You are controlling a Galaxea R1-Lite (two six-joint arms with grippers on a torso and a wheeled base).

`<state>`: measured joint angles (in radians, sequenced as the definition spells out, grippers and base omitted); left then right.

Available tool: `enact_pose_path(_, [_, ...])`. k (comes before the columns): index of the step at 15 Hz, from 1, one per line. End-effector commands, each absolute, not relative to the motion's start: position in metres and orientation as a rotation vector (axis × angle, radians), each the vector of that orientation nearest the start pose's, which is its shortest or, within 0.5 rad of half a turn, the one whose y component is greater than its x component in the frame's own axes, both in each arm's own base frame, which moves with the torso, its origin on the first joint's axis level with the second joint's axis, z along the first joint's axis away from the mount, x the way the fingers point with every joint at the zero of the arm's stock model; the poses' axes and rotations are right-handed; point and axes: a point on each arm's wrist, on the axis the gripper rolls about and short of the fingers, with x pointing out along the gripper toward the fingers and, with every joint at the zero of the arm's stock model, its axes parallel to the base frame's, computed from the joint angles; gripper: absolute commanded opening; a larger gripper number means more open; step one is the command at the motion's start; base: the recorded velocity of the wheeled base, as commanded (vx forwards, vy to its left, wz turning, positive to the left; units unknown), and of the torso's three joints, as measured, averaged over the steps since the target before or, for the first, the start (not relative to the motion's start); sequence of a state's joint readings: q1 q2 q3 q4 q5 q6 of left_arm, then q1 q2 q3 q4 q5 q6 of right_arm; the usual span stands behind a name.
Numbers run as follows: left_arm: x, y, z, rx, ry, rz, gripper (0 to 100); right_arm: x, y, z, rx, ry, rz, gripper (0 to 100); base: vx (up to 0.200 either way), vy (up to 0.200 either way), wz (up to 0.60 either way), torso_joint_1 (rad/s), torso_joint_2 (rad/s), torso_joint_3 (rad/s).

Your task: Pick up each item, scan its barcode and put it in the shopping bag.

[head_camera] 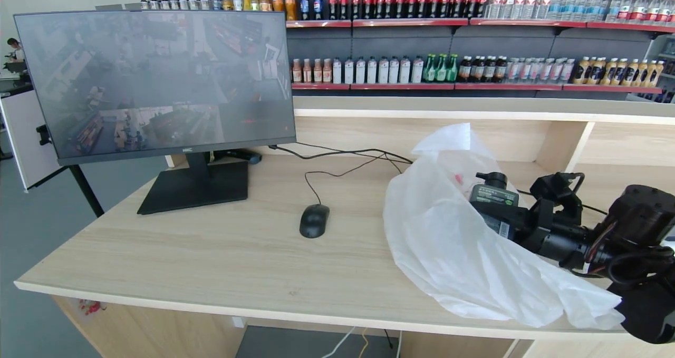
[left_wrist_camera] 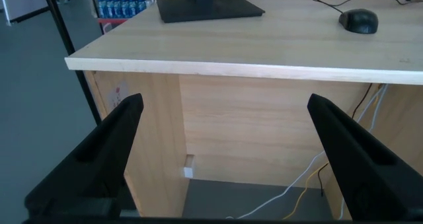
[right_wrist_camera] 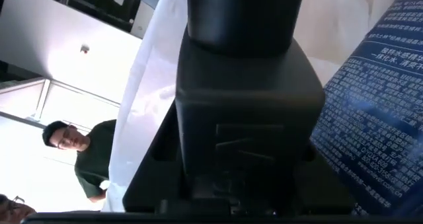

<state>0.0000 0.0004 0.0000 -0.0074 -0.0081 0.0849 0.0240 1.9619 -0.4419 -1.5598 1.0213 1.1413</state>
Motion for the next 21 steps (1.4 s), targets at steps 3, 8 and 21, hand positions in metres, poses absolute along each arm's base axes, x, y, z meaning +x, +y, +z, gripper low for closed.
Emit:
enact_pose_path(3, [-0.023, 0.0, 0.076, 0.087, -0.008, -0.007, 100, 0.292, 0.027, 0.092, 1.044, 0.623, 0.912, 0, 0.0, 0.0, 0.0, 0.0, 0.0, 0.0])
enact_pose_path(8, [-0.023, 0.0, 0.076, 0.087, -0.008, -0.007, 100, 0.276, 0.03, 0.071, 0.957, 0.648, 0.907, 0, 0.0, 0.0, 0.0, 0.0, 0.0, 0.0])
enact_pose_path(21, [-0.023, 0.0, 0.076, 0.084, -0.008, -0.007, 100, 0.282, 0.03, 0.075, 0.937, 0.611, 0.916, 100, 0.0, 0.0, 0.0, 0.0, 0.0, 0.0])
